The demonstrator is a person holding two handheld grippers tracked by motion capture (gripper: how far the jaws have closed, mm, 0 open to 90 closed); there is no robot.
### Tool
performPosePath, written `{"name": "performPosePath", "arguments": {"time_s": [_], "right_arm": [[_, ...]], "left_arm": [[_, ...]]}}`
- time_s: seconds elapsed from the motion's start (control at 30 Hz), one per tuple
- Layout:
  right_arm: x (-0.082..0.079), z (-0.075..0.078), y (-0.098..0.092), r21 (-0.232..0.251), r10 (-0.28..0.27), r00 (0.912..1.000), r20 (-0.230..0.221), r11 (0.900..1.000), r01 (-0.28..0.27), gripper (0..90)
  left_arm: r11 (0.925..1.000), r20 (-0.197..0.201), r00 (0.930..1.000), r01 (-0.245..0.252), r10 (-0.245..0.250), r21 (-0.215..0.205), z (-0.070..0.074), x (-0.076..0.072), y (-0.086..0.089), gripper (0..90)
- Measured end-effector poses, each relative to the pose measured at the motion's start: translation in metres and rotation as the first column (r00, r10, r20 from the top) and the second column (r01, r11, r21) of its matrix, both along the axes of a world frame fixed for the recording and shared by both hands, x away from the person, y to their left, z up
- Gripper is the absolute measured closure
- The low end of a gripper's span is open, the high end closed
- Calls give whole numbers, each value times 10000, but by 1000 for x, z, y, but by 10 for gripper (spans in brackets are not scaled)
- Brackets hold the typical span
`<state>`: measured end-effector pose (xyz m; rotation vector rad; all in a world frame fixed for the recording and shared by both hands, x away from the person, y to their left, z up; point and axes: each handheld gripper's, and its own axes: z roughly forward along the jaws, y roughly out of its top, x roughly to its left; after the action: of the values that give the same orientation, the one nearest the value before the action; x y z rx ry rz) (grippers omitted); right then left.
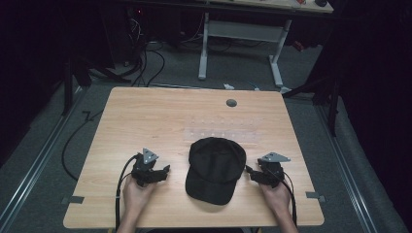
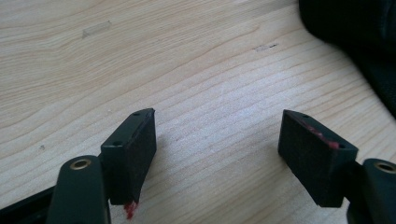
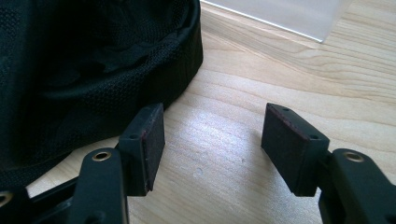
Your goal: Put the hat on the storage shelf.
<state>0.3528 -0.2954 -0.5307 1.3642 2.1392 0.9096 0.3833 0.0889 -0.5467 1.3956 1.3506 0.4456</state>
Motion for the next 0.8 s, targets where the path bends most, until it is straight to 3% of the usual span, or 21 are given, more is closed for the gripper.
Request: {"name": "performPosePath", "arguments": {"time_s": [0.8], "right_arm": [[0,0,0,12,-239,9997,-43,9997,239,364]], "left_arm": [[10000,-12,10000,-2,2,1,0,0,0,278]]}}
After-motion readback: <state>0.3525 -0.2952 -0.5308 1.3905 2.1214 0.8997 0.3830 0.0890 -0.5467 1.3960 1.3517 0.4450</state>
